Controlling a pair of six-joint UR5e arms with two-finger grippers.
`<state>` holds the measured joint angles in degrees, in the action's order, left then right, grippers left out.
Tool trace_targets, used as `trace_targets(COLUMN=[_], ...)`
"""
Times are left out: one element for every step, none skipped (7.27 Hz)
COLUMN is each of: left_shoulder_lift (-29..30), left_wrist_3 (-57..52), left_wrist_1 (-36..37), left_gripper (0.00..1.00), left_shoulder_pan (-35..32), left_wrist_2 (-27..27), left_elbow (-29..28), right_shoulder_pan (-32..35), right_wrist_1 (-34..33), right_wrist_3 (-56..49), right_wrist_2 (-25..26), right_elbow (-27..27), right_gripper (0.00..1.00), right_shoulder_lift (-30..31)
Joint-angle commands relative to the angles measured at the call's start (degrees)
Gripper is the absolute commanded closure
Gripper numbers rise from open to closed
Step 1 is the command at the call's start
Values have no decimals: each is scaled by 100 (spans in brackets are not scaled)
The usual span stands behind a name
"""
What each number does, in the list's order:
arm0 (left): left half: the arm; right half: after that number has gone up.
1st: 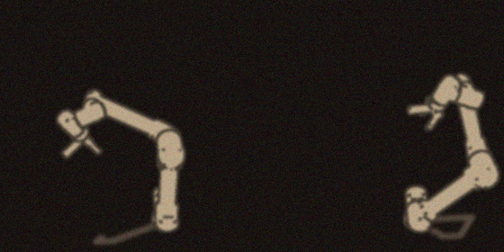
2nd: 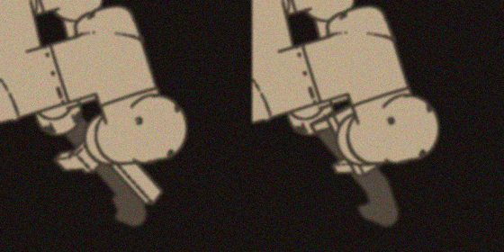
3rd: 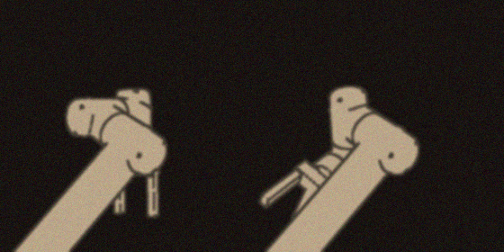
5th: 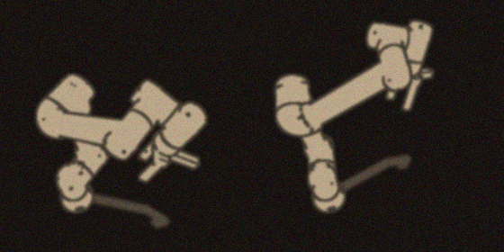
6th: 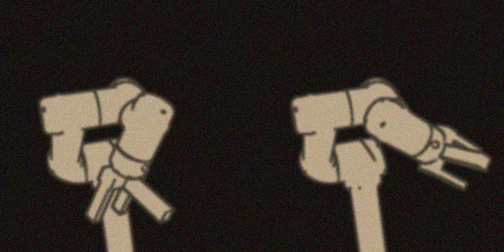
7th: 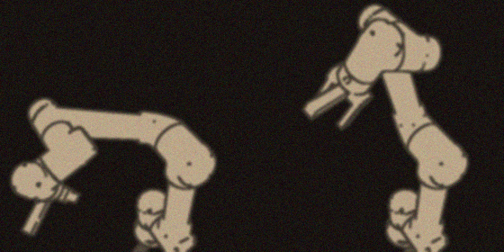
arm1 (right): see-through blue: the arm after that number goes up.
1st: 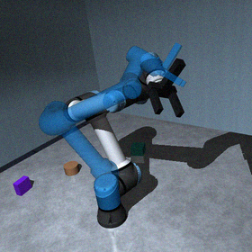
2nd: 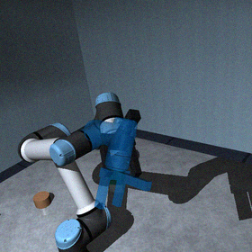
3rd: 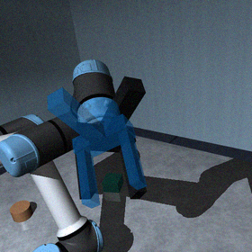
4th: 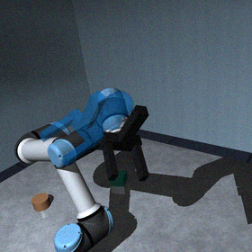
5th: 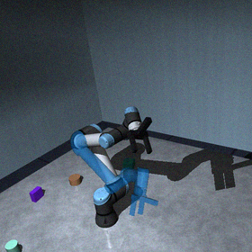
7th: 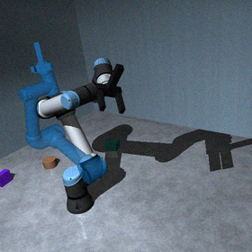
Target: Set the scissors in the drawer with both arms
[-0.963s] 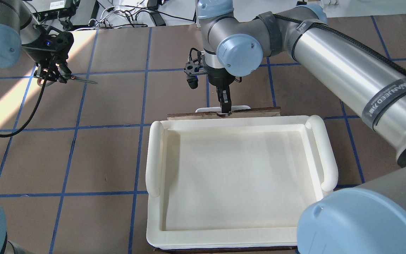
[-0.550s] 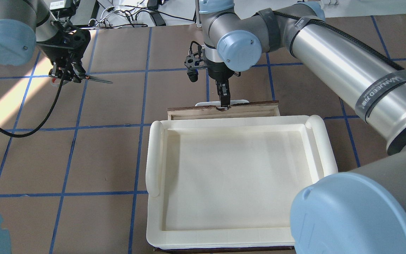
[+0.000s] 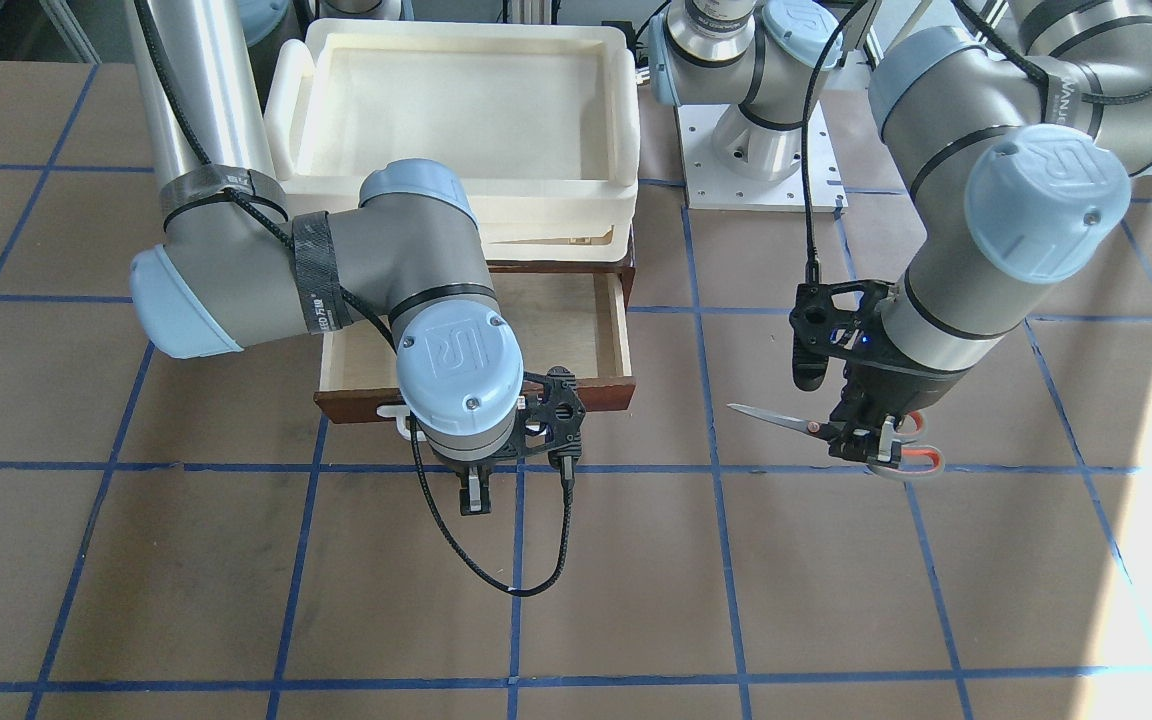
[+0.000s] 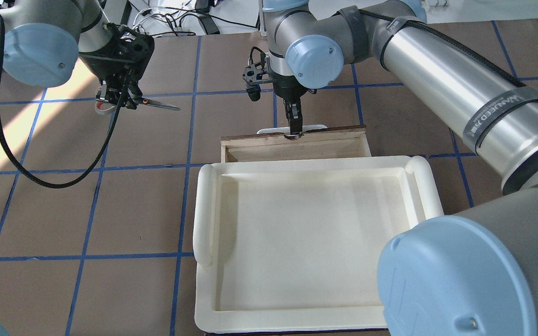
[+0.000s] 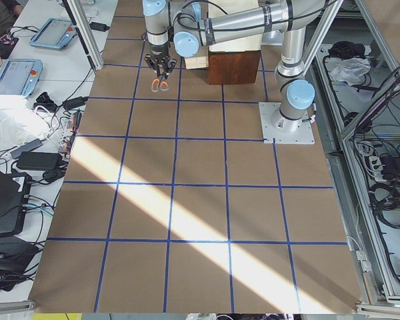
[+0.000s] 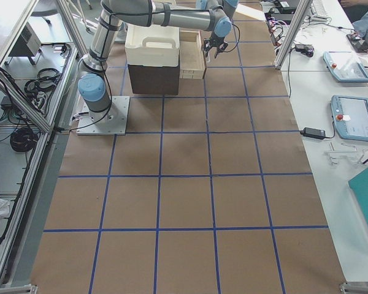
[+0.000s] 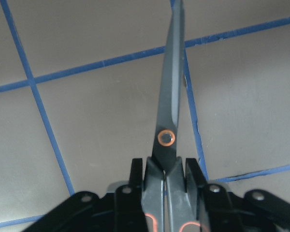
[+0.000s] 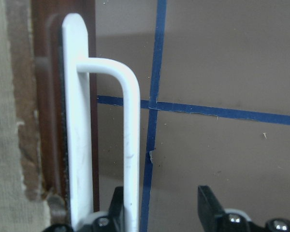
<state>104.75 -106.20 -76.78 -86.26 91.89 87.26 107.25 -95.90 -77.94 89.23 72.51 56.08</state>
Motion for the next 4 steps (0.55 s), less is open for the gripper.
trace_targets(left_shoulder_lift=[-112,-147,-174,-200], left_wrist_3=[65,65,65,73], left_wrist_1=[-99,-118,-161,-170], left_gripper=[100,100,100,100], left_shoulder_pan=[-128,-128,-171,-241], left_wrist_2=[-14,-14,-22,-14], left_elbow=[27,36,54,54], right_shoulder_pan=[-19,-98,-116,-116], right_wrist_1=[-34,-43,-43,-130], right_wrist_3=[-10,-45,-63,-72], right_wrist_2=[-11,-20,-37,-46], right_elbow=[-236,-289,-307,-325], right_gripper=[36,31,28,25], right_shoulder_lift=[-149,-150,-150,-150])
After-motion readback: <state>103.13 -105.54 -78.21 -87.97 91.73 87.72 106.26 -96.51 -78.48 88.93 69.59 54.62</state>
